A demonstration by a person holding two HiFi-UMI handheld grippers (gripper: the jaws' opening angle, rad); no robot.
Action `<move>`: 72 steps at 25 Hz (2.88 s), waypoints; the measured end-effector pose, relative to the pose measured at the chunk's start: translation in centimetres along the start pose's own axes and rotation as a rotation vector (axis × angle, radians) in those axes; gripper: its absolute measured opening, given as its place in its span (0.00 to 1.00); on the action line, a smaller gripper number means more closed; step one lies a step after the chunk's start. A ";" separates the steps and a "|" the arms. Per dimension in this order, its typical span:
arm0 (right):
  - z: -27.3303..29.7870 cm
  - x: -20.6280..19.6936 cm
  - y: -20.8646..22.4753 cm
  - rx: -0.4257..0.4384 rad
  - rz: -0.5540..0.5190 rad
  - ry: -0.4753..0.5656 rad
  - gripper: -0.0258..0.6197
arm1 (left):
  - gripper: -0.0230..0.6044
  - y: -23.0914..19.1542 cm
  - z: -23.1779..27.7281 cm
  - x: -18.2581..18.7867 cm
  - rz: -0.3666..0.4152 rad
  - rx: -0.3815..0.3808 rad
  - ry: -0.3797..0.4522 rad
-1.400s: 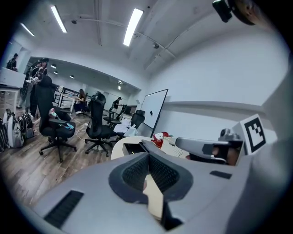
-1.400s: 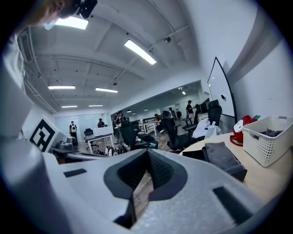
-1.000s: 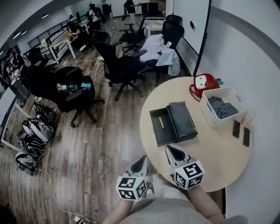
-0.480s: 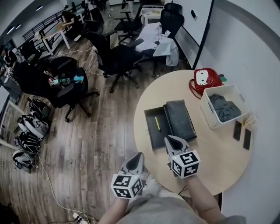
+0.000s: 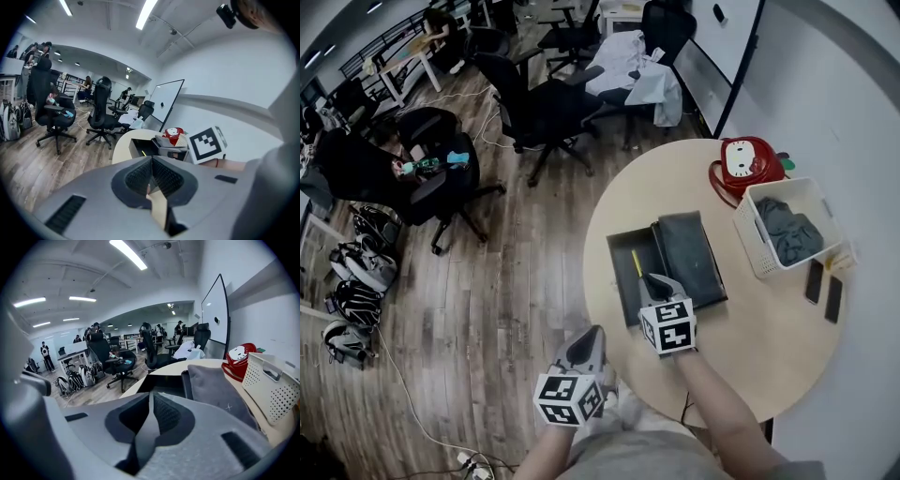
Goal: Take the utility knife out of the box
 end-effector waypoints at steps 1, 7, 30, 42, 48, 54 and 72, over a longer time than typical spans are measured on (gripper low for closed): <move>0.8 -0.2 0.0 -0.008 -0.004 -0.016 0.04 | 0.04 -0.2 0.2 -0.1 -0.002 -0.001 -0.005; 4.6 -0.6 -1.0 -0.033 -0.019 -0.107 0.21 | 0.04 -0.8 1.2 -0.8 -0.007 -0.004 -0.031; 9.9 -3.7 1.8 -0.214 0.090 -0.370 0.10 | 0.04 -1.9 1.7 -0.7 -0.045 0.010 -0.020; 6.2 -0.9 0.0 -0.133 0.055 -0.192 0.10 | 0.04 -1.1 -0.2 -0.3 -0.030 0.018 0.008; 2.6 0.4 -0.8 -0.127 0.027 -0.096 0.10 | 0.04 0.3 -1.4 0.0 -0.006 0.000 0.027; -2.0 2.0 -1.8 -0.100 0.058 -0.001 0.10 | 0.04 1.6 -3.2 0.1 0.011 -0.012 0.044; -17.3 2.4 -4.3 -0.030 0.121 0.240 0.10 | 0.04 5.7 -8.2 -0.3 0.085 -0.069 0.078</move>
Point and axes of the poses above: the fingertips, and each gripper's own axes: z forward along the fingers, y to its right, x out of its top, the point moved 2 cm from there along -z, backward along the fingers, and after that the axes turned 6 degrees about -x, right-handed, at the moved point
